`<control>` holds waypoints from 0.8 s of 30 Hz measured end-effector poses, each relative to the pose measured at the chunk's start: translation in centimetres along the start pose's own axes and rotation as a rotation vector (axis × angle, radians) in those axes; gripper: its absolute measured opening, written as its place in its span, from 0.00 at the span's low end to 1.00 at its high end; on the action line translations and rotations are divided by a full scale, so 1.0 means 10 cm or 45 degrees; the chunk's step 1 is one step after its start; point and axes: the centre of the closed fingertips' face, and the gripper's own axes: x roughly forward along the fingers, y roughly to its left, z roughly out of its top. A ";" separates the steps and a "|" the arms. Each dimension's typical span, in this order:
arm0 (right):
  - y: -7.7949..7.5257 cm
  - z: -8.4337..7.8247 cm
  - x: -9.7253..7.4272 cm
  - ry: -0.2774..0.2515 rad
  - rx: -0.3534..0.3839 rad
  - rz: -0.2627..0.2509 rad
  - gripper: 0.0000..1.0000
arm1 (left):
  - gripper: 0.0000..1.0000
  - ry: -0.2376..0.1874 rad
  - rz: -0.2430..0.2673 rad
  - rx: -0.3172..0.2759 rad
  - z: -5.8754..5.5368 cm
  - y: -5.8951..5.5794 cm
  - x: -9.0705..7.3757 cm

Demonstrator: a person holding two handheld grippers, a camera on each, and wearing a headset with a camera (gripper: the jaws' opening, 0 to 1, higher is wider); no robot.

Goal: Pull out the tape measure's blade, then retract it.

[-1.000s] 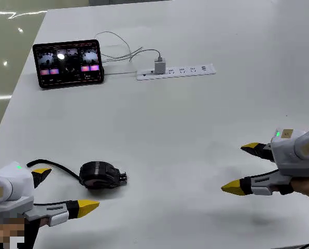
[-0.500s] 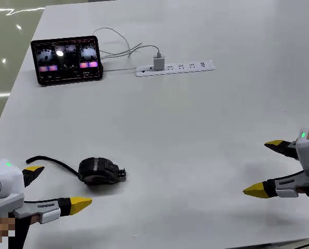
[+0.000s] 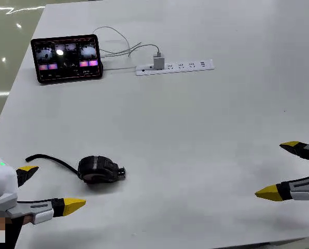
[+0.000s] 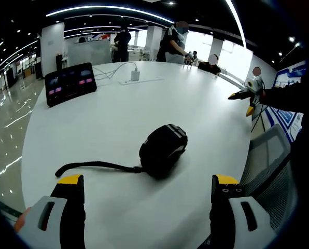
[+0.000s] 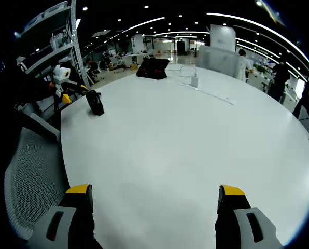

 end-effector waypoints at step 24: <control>0.01 0.00 -0.03 0.020 -0.029 0.009 0.99 | 0.99 0.015 -0.005 0.024 -0.02 0.03 -0.03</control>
